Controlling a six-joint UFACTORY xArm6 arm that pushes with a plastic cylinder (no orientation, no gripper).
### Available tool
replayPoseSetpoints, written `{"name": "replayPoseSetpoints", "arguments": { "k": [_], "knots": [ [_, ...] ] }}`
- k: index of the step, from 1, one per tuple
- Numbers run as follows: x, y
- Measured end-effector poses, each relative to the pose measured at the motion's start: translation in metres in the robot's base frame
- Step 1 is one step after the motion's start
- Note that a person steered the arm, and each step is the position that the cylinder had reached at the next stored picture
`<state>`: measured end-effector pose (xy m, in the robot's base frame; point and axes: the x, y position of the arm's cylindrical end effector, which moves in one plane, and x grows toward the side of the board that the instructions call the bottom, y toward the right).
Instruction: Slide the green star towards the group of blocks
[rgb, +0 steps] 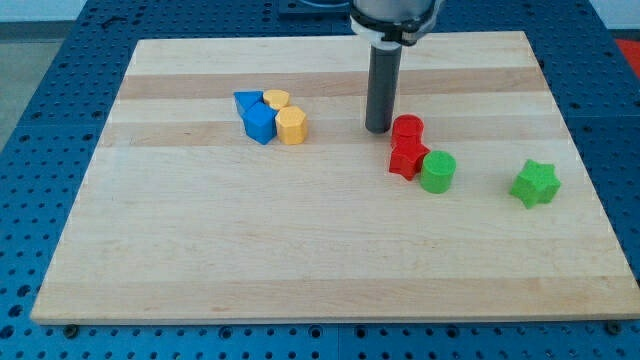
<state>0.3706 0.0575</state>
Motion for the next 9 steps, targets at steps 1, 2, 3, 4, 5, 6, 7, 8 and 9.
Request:
{"name": "replayPoseSetpoints", "arguments": {
  "k": [1,2,3,4,5,6,7,8,9],
  "knots": [
    [-0.019,0.051],
    [0.003,0.113],
    [0.024,0.161],
    [0.039,0.206],
    [0.074,0.247],
    [0.123,0.248],
    [0.136,0.225],
    [0.116,0.212],
    [0.116,0.198]
  ]
}}
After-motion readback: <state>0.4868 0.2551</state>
